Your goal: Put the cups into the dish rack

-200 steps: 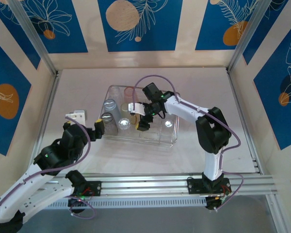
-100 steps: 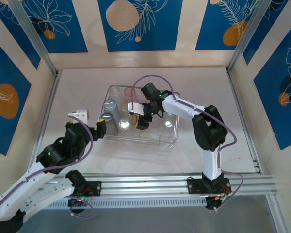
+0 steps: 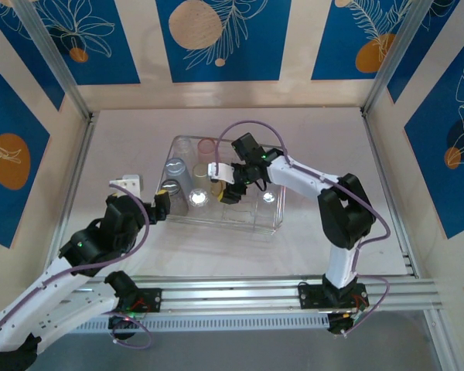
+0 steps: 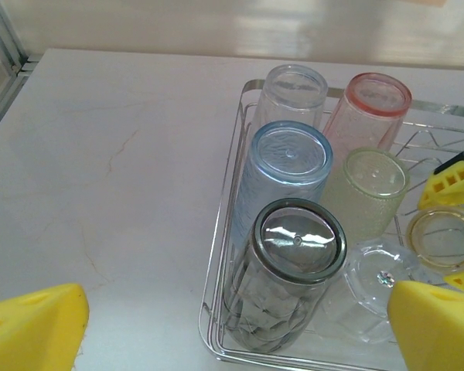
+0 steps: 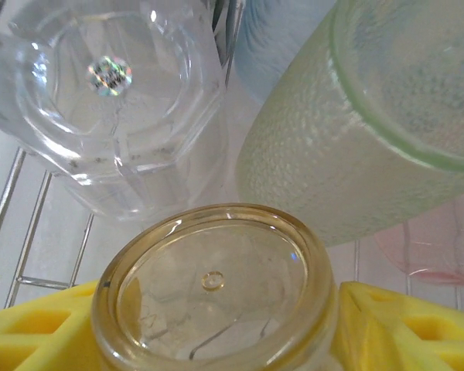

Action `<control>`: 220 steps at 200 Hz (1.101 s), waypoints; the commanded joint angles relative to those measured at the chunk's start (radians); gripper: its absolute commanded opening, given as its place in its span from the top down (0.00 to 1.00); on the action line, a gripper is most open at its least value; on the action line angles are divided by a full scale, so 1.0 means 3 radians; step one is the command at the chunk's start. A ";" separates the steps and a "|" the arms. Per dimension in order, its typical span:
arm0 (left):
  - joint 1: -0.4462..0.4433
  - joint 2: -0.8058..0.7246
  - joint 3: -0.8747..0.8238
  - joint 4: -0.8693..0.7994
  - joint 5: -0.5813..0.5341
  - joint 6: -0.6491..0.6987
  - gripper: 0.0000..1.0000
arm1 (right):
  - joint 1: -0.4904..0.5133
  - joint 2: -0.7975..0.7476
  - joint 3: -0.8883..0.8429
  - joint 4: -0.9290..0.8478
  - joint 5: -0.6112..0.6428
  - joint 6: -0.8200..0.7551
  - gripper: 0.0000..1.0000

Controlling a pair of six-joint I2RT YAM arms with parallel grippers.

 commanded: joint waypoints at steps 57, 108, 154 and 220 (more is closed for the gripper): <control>0.0045 0.0016 -0.0009 0.0064 0.0129 -0.0067 0.01 | -0.0143 -0.0628 -0.0605 0.0784 -0.0128 0.0553 0.33; 0.0041 0.0111 0.0002 0.0124 0.0228 -0.0072 0.02 | -0.0310 -0.1022 -0.1077 0.1362 -0.0263 0.1121 0.33; 0.0044 0.0283 0.0060 0.0172 0.0410 -0.0050 0.02 | -0.0416 -0.1243 -0.1530 0.1923 -0.0333 0.1586 0.33; 0.0042 0.0573 0.0145 0.0217 0.0636 -0.0032 0.02 | -0.0305 -0.1339 -0.1832 0.2259 -0.0401 0.1831 0.33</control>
